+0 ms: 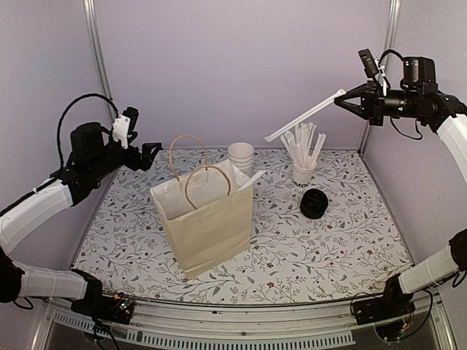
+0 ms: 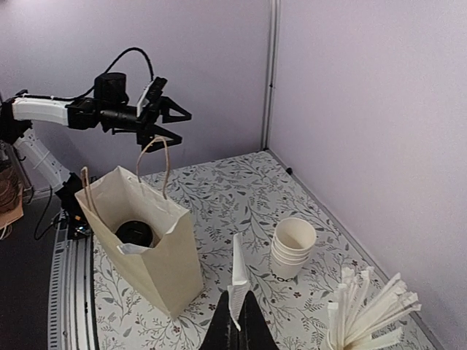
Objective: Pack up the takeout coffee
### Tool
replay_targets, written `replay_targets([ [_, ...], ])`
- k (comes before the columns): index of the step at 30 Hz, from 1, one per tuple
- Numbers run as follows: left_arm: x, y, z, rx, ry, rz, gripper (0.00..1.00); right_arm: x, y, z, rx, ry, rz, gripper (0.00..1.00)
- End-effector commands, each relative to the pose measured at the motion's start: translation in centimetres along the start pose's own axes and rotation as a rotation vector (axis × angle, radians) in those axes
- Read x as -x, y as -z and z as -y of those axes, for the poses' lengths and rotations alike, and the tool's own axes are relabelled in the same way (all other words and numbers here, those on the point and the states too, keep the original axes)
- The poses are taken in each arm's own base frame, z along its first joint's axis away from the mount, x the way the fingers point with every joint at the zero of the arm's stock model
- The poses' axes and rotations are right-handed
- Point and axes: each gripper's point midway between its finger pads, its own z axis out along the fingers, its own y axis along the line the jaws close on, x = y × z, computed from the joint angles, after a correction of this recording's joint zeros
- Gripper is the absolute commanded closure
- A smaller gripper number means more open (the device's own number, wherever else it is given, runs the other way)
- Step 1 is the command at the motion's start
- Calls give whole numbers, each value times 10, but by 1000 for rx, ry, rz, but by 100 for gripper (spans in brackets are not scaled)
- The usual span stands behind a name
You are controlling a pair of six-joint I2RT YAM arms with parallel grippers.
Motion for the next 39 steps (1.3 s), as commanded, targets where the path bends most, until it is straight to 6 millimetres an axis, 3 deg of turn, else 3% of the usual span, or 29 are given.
replay_targets([
  [1, -1, 0, -9, 36, -8, 2, 3, 13, -23, -62, 297, 25, 29, 100],
  [7, -2, 0, -9, 38, -11, 0, 3, 21, -63, -102, 478, 44, 22, 100],
  [16, -1, 1, -9, 37, -13, 2, 3, -12, -159, -141, 608, -30, -99, 100],
  [19, -1, 0, -7, 24, -11, 1, 3, -36, -194, -154, 623, -49, -216, 85],
  [22, -3, -1, -6, 19, -9, -4, 3, -46, -212, -149, 605, -11, -266, 51],
  [25, -2, 0, -6, 17, -8, -3, 3, -46, -202, -131, 529, 19, -258, 38],
  [29, -1, -2, -4, 4, -3, -2, 3, -52, -178, -111, 435, 46, -274, 33],
  [34, -4, -4, -2, -8, 1, -11, 3, -75, -153, -127, 476, 110, -305, 26],
  [39, -4, -4, -1, -12, 3, -13, 3, -86, -141, -137, 502, 121, -312, 23],
])
